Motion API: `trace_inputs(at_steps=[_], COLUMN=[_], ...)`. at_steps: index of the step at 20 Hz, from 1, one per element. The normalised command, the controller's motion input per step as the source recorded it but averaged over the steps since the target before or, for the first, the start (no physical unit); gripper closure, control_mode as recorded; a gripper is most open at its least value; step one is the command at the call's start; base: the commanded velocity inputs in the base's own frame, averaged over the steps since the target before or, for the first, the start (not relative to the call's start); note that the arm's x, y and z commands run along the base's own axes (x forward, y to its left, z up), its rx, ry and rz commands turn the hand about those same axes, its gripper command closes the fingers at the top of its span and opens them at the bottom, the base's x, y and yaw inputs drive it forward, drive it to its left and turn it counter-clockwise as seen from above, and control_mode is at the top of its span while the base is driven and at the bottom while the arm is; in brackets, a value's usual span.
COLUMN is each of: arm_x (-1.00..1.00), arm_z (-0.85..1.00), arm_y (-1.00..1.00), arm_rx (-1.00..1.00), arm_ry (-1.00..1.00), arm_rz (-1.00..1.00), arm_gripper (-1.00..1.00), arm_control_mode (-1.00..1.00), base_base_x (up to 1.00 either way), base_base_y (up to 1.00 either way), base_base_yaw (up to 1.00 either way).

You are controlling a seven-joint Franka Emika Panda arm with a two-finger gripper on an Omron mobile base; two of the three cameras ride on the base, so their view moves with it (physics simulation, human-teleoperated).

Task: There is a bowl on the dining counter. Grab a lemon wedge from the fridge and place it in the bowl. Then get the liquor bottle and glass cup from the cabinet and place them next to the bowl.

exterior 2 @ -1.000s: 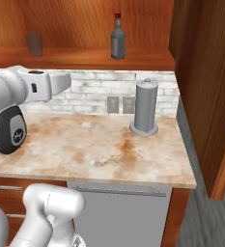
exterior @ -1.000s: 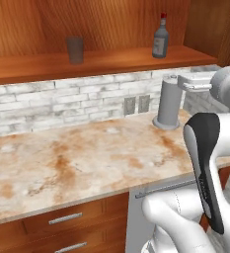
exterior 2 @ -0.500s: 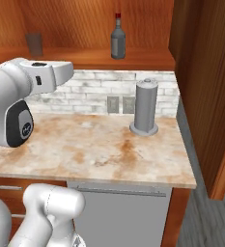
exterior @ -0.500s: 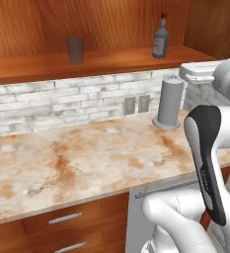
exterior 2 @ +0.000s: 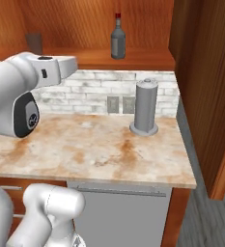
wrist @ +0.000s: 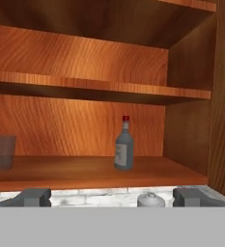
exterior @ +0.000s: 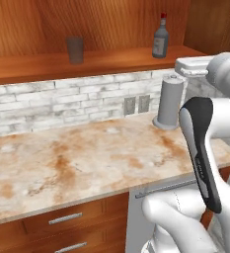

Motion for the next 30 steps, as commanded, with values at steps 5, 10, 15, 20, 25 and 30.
trace_inputs(at_steps=[5,10,15,20,25,30], arm_x=[0.66,0.75,0.6,0.56,0.55,0.5], arm_z=[0.13,0.08,0.04,0.11,0.15,0.13], arm_y=[0.0,-0.01,-0.06,-0.21,-0.26,-0.26], arm_rx=[0.02,0.01,0.0,0.0,0.01,0.01], arm_ry=[0.0,0.02,0.01,0.02,0.0,0.0], arm_rz=[0.0,0.0,0.0,0.0,0.0,0.0], arm_gripper=[-1.0,-1.0,-1.0,-1.0,-1.0,-1.0], arm_control_mode=[-1.0,-1.0,-1.0,-1.0,-1.0,-1.0], base_base_x=[0.0,0.0,0.0,0.0,0.0,0.0], base_base_y=[0.0,0.0,0.0,0.0,0.0,0.0], base_base_yaw=[0.0,0.0,0.0,0.0,0.0,0.0])
